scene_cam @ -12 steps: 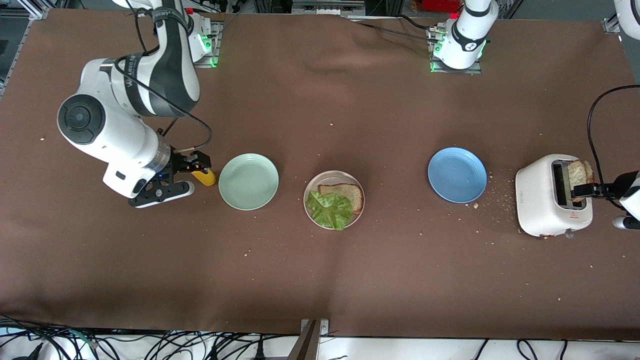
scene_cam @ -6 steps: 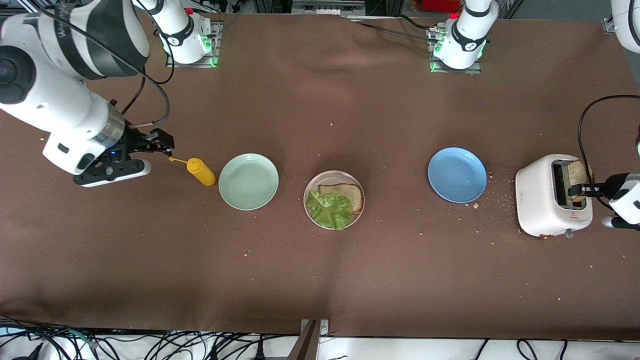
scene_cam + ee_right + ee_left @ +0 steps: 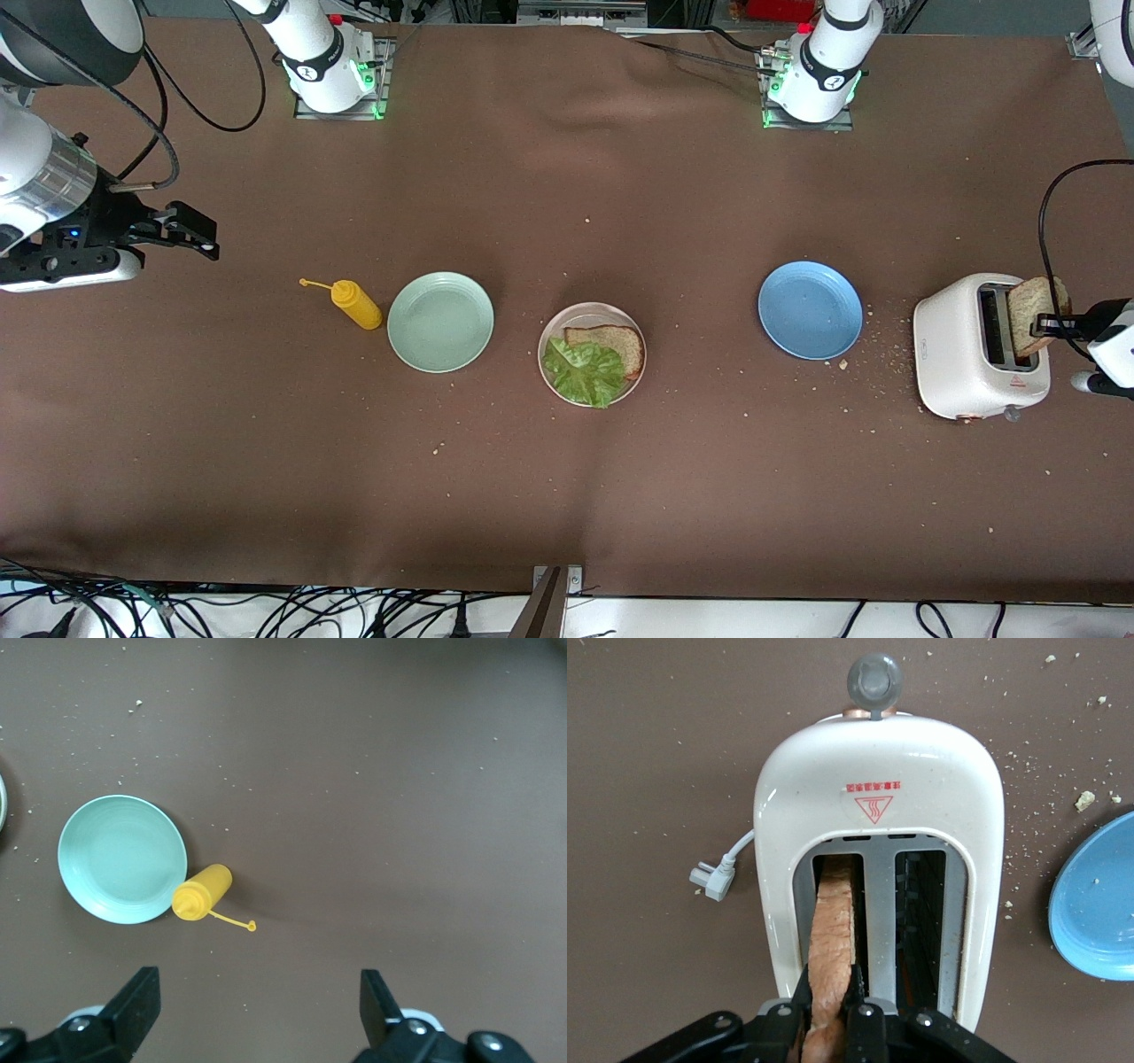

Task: Make sandwich in beige plate with both arms
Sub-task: 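Withdraw the right gripper while the left gripper reaches the toaster bread, then pull the second bread slice from the toaster with the left gripper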

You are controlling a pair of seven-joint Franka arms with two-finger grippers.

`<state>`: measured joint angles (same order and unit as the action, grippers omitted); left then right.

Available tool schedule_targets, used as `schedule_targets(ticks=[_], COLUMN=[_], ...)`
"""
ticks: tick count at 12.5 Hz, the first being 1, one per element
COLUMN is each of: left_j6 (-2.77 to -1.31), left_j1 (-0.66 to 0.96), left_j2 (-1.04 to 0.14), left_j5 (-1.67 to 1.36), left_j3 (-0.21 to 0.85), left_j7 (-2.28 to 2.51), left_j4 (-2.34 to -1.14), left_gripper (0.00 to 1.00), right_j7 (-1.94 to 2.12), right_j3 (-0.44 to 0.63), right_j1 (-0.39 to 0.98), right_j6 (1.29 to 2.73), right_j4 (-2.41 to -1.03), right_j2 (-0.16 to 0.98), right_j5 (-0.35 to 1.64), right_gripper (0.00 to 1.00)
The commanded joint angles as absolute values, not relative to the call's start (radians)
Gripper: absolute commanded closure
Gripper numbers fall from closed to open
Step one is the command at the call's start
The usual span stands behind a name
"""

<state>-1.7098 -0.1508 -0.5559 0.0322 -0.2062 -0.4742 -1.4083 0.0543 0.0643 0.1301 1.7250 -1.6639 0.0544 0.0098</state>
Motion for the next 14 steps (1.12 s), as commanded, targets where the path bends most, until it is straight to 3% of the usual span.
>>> schedule_targets(ticks=[1,3,7,9,11,14], left_j6=[-1.597,-1.479,-1.29,-1.285,-1.299,-1.46], left_j1=[-0.146,-0.141,-0.042,0.012,0.113,0.298], left_j2=[-0.525,-0.525,-0.525,-0.541,-0.636,-0.687], left_j5=[0.068,0.06,-0.105,-0.393,-0.649,-0.791], left_j3=[-0.202,-0.189,-0.164,-0.158,-0.155,-0.152], left_j7=[-0.512,-0.514,-0.38,-0.161,-0.016,0.053], left_j4=[-1.321,-1.223,-1.152,-1.172,-1.17,-1.189], left_gripper=[1.0,1.0,1.0,1.0,1.0,1.0], right_j7=[0.038,0.034,0.029,0.032,0.041,0.035], right_j3=[-0.021,-0.089,-0.098,-0.104,-0.112,-0.164], right_j1=[0.031,-0.064,-0.075,-0.074,-0.071,-0.066], right_j6=[1.731,1.634,1.611,1.609,1.577,1.531], right_j4=[-1.77,-1.761,-1.753,-1.755,-1.755,-1.753], right_j2=[-0.04,-0.058,-0.066,-0.063,-0.06,-0.035], right_j5=[-0.008,0.0,0.02,0.015,0.02,0.012], right_gripper=[0.0,0.0,0.0,0.0,0.0,0.0])
